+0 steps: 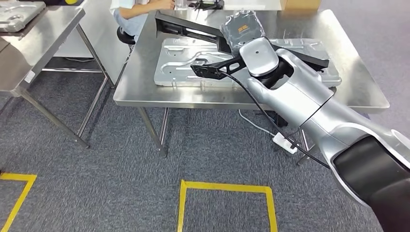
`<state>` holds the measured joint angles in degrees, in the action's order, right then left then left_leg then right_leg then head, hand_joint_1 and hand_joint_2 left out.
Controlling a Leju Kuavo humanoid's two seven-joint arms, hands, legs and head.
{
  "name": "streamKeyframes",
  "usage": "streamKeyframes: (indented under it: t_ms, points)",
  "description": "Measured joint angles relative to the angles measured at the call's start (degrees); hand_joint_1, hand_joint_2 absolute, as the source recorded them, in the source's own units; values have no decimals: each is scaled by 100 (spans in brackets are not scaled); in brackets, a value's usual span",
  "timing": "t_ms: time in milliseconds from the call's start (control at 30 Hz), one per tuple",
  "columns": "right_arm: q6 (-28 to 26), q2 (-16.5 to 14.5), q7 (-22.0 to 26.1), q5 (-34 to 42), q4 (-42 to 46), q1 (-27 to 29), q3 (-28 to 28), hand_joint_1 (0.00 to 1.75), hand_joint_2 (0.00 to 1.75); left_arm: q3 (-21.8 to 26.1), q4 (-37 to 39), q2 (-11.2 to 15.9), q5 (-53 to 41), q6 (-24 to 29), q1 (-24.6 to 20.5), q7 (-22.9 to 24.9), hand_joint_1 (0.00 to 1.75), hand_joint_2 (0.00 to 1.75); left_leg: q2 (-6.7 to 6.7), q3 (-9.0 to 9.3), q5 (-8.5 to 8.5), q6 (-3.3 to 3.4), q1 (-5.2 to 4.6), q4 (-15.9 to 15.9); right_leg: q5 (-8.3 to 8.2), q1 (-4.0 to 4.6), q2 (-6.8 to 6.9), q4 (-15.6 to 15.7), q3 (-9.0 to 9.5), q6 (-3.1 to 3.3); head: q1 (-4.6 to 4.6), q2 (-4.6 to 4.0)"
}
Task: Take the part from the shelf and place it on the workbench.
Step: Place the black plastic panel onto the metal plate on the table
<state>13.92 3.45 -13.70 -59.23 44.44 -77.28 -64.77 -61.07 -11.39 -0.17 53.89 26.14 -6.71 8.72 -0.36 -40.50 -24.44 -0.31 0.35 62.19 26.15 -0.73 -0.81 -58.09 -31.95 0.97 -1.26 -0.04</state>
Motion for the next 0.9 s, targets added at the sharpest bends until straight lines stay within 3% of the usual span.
streamKeyframes:
  t_ms: [67,200,233,300,333,367,400,433,500,533,600,700,767,833,867,900]
  points:
    - [18,-2,0,3,-1,-3,-5,175,175,-1,0,7,-4,19,4,3,0,175,-9,91,380,74,-34,-423,96,18,-25,-19,47,-59,-1,0]
    - [24,-3,1,10,-1,-14,-10,175,175,-2,0,3,-27,43,-11,17,0,175,-12,179,398,161,-12,-491,291,33,-33,-120,57,-190,-2,1]
    - [25,-2,1,11,-1,-24,-10,175,175,-2,0,1,-31,46,-18,18,0,175,-8,215,389,190,2,-512,403,32,-20,-324,-35,-210,5,1]
    - [29,-1,0,16,-2,-18,-11,175,175,-2,0,1,-35,53,-27,18,0,175,-3,255,340,242,0,-509,694,23,3,-1056,-444,-232,17,0]
    - [30,-1,0,21,-3,0,-11,175,175,-2,0,3,-36,55,-31,18,0,175,-4,268,308,258,-4,-497,783,21,6,-1412,-681,-241,16,0]
    - [31,-1,0,25,-5,26,-12,175,175,-2,0,4,-36,58,-35,18,0,175,-8,285,271,266,-7,-482,768,20,7,-1613,-856,-245,16,0]
    - [31,1,0,29,-9,47,-13,175,175,-3,0,6,-37,60,-38,18,0,175,-17,306,231,265,-9,-460,635,19,8,-1597,-930,-242,18,0]
    - [31,4,0,30,-12,58,-13,175,175,-3,0,6,-38,60,-37,18,0,175,-30,331,186,258,-9,-431,404,21,9,-1366,-897,-229,19,0]
    - [31,10,-2,31,-16,53,-13,175,175,-4,0,1,-42,58,-23,18,0,175,-51,375,87,220,-19,-360,-69,42,12,-635,-665,-178,18,0]
    - [31,13,-3,31,-16,50,-14,175,175,-5,0,-2,-45,58,-17,17,0,175,-57,382,48,195,-26,-328,-184,53,13,-354,-555,-149,16,0]
    - [32,16,-9,38,-17,60,-16,175,175,-13,0,-7,-50,58,-16,16,0,175,-63,381,12,143,-29,-309,-185,81,8,-159,-457,-107,12,0]
    - [30,29,-30,45,-21,68,-17,175,175,-44,0,-2,-63,61,-15,17,0,175,-54,353,-70,70,-26,-243,-173,42,5,-90,-399,-54,11,0]
    - [27,36,-51,44,-21,59,-17,175,175,-61,0,2,-79,65,-12,17,0,175,-32,142,-299,5,-15,213,-162,-1,7,-45,-329,-10,-12,0]
    - [28,38,-57,44,-22,74,-17,175,175,-84,0,-1,-86,66,-16,17,0,175,-15,-228,-523,-47,16,919,-119,-8,5,-40,-271,18,-28,0]
    - [28,39,-57,44,-25,93,-17,175,175,-96,0,-1,-86,66,-18,18,0,175,-9,-373,-532,-67,31,1145,-91,-12,4,-42,-236,19,-27,0]
    - [29,39,-57,45,-28,111,-17,175,175,-107,0,-1,-86,66,-18,18,0,175,-3,-432,-437,-83,43,1174,-57,-19,3,-46,-197,11,-26,0]
